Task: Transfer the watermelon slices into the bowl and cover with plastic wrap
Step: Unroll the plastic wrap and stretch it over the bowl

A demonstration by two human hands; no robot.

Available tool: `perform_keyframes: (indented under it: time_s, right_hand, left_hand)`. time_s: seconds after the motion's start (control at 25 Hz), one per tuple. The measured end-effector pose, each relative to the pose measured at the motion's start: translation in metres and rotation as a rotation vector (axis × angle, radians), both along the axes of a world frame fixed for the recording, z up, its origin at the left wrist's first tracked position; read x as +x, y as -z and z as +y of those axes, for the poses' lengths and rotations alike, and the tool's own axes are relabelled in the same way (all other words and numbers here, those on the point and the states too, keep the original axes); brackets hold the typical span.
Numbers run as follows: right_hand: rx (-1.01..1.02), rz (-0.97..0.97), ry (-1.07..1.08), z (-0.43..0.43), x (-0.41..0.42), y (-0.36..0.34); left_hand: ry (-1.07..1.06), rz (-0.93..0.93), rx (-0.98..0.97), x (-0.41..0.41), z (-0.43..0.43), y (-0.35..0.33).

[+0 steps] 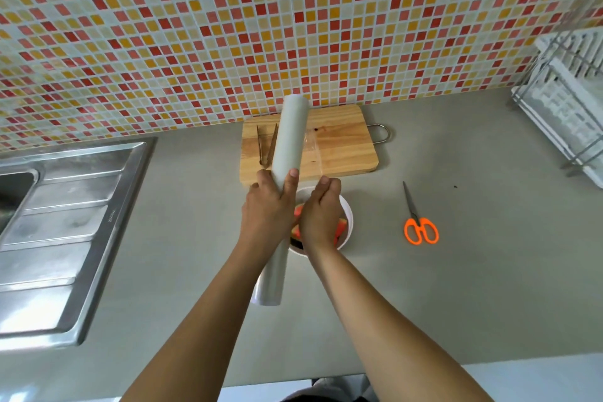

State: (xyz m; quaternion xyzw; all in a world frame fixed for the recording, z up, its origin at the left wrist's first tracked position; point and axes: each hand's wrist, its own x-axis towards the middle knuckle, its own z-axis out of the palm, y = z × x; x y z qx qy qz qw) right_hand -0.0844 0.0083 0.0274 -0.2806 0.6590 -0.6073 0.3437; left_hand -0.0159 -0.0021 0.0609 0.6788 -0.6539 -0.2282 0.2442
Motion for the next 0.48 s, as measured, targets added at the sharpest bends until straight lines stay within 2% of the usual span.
perform_keyframes:
  time_s: [0.24,0.4,0.48]
  right_hand:
    - [0.045,0.175,-0.001,0.002,-0.027,0.012]
    - [0.045,0.190,0.007,0.005,-0.031,0.017]
    - [0.048,0.152,0.017,0.005,-0.032,0.017]
  left_hand:
    - [0.024,0.061,0.124,-0.007,-0.007,0.006]
    - [-0.015,-0.056,0.071,-0.012,-0.005,0.011]
    - [-0.020,-0.044,0.101,-0.015,-0.003,0.012]
